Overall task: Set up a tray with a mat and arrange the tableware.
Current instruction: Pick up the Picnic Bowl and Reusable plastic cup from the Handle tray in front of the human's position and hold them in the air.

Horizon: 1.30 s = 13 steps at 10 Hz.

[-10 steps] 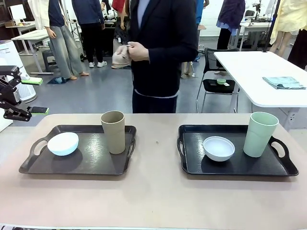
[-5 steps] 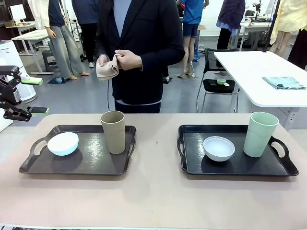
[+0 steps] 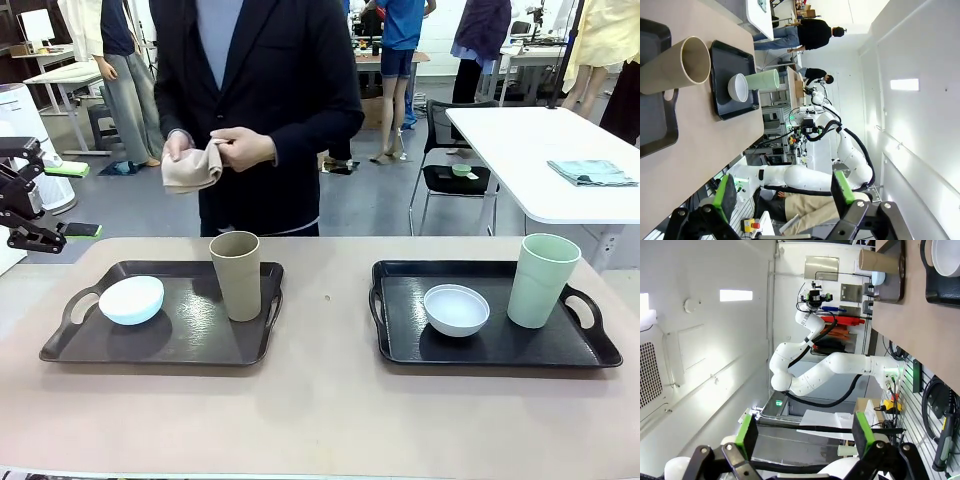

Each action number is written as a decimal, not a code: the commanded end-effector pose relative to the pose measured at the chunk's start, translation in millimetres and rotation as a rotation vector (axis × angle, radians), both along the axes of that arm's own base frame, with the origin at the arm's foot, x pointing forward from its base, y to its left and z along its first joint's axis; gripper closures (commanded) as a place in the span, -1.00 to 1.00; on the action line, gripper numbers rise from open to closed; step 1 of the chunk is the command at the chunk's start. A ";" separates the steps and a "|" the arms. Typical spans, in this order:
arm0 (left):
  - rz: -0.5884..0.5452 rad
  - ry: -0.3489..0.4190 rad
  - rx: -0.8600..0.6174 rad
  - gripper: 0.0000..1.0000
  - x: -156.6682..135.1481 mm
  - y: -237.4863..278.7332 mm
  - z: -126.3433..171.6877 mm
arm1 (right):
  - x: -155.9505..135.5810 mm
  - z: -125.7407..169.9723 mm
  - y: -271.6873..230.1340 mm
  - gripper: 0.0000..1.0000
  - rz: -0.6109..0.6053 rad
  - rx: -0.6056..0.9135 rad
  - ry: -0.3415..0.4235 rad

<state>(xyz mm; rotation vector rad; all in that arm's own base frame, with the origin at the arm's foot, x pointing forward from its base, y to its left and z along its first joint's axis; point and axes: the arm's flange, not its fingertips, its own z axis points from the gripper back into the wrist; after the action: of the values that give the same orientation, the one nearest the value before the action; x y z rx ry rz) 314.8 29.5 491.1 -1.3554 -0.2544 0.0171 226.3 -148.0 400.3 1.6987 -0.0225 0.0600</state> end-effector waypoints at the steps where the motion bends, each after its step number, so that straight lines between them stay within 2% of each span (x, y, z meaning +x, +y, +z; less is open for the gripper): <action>1: -0.007 0.002 0.011 -1.00 -3.3 1.9 3.4 | 0.5 1.5 0.1 -1.00 -0.001 -0.006 0.018; 13: -0.007 0.002 0.011 -1.00 -3.3 1.9 3.4 | 0.5 1.5 0.1 -1.00 -0.001 -0.006 0.018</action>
<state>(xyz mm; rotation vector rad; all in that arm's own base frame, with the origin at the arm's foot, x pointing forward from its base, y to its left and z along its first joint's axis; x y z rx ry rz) 314.8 29.4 491.1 -1.3552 -0.2542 0.0170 226.3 -148.0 400.3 1.6987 -0.0225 0.0600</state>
